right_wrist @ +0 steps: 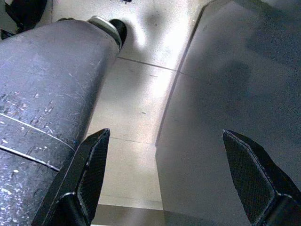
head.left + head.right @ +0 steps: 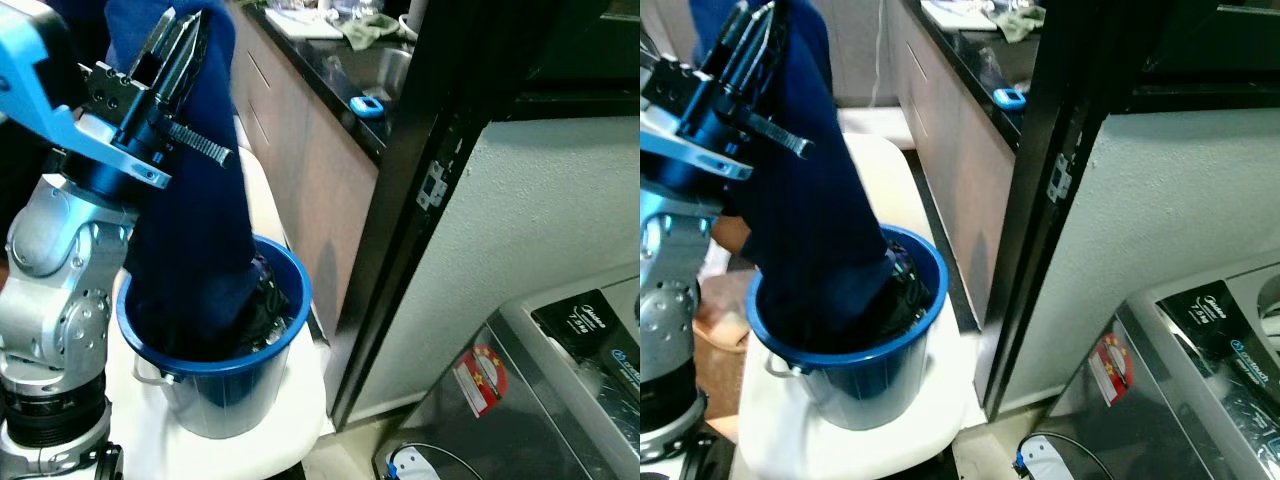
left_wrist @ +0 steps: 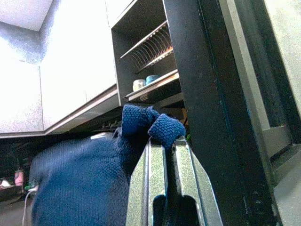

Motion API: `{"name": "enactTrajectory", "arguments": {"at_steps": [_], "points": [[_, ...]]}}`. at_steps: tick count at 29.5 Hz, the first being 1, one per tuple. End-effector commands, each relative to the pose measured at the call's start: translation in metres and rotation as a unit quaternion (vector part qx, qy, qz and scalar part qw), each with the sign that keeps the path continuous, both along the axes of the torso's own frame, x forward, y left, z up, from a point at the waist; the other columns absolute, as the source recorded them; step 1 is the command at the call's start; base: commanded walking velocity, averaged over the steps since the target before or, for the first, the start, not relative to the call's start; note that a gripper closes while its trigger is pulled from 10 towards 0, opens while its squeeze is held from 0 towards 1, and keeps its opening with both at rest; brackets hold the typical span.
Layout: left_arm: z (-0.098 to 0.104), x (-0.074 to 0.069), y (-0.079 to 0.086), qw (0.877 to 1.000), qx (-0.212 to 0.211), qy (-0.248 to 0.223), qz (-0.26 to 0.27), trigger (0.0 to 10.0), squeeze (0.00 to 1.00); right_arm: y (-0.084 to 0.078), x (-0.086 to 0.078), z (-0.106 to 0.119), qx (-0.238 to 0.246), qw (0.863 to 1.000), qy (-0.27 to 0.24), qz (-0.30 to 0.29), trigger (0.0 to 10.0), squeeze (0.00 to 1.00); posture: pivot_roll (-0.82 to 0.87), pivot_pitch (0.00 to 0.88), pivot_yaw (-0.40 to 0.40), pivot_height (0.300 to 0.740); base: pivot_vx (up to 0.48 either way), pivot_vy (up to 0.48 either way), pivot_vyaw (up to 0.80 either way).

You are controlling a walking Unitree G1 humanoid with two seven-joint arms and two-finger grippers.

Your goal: Clothes washing

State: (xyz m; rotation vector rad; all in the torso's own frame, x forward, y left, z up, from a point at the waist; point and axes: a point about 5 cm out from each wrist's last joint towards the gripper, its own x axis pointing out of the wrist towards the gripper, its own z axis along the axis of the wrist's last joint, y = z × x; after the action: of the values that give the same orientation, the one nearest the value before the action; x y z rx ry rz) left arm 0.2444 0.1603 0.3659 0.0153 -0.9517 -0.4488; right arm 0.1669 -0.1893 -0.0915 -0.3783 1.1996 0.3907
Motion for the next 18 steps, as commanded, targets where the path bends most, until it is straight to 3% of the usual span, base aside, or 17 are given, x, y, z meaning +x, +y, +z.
{"name": "enactTrajectory", "arguments": {"at_steps": [1, 6, 11, 15, 16, 18], "points": [[0.005, -0.003, -0.004, 1.000, -0.010, -0.008, -0.018, 0.0, 0.00, 0.001, -0.006, -0.003, -0.002, 1.000, 0.011, -0.004, 10.0, 0.00, 0.25, 0.000, -0.097, 0.740, 0.000, 0.000, 0.00], [-0.004, 0.005, 0.000, 0.999, -0.015, 0.027, -0.019, 0.0, 0.00, 0.006, -0.010, -0.005, -0.003, 1.000, 0.018, 0.004, 10.0, 0.00, 0.26, 0.000, -0.096, 0.740, 0.000, 0.000, 0.00], [-0.030, 0.013, 0.016, 0.997, -0.016, 0.075, 0.007, 0.0, 0.00, 0.011, -0.009, -0.005, -0.004, 1.000, 0.016, 0.008, 10.0, 0.00, 0.27, 0.000, -0.102, 0.740, 0.000, 0.000, 0.00], [-0.039, 0.021, 0.015, 0.994, -0.012, 0.108, 0.027, 0.0, 0.00, 0.017, -0.008, -0.005, -0.006, 1.000, 0.013, 0.015, 10.0, 0.00, 0.28, 0.000, -0.097, 0.740, 0.000, 0.000, 0.00], [-0.044, 0.023, 0.008, 0.992, -0.007, 0.121, 0.026, 10.0, 0.00, 0.018, -0.008, -0.006, -0.006, 1.000, 0.012, 0.014, 10.0, 0.00, 0.29, 0.000, -0.091, 0.740, 0.000, 0.000, 0.00], [-0.046, 0.024, 0.003, 0.991, -0.005, 0.130, 0.025, 10.0, 0.00, 0.019, -0.008, -0.006, -0.006, 1.000, 0.012, 0.013, 10.0, 0.00, 0.29, 0.000, -0.091, 0.740, 0.000, 0.000, 0.00]]}}
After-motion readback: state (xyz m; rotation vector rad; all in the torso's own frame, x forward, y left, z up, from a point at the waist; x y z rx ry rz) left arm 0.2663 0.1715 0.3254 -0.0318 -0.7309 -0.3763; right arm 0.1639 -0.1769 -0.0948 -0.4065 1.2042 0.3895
